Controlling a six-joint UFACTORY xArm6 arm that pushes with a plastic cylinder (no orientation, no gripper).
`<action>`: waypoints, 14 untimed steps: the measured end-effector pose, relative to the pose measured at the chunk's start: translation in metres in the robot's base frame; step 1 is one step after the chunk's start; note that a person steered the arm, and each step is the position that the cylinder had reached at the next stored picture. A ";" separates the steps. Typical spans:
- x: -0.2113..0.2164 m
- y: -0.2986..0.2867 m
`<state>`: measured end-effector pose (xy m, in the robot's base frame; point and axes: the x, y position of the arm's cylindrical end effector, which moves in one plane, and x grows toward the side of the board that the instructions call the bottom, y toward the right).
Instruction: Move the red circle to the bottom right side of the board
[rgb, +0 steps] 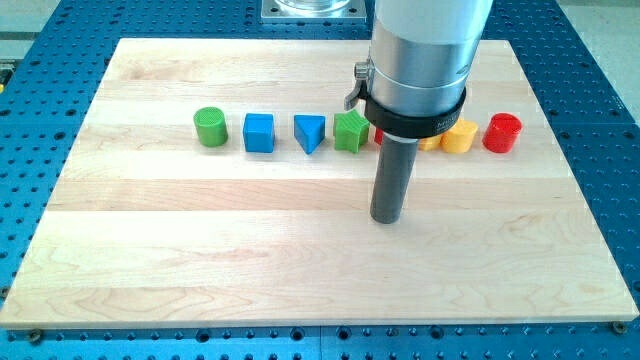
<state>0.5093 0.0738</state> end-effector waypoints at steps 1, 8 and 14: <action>0.000 0.000; 0.027 0.024; -0.042 0.205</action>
<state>0.4673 0.2788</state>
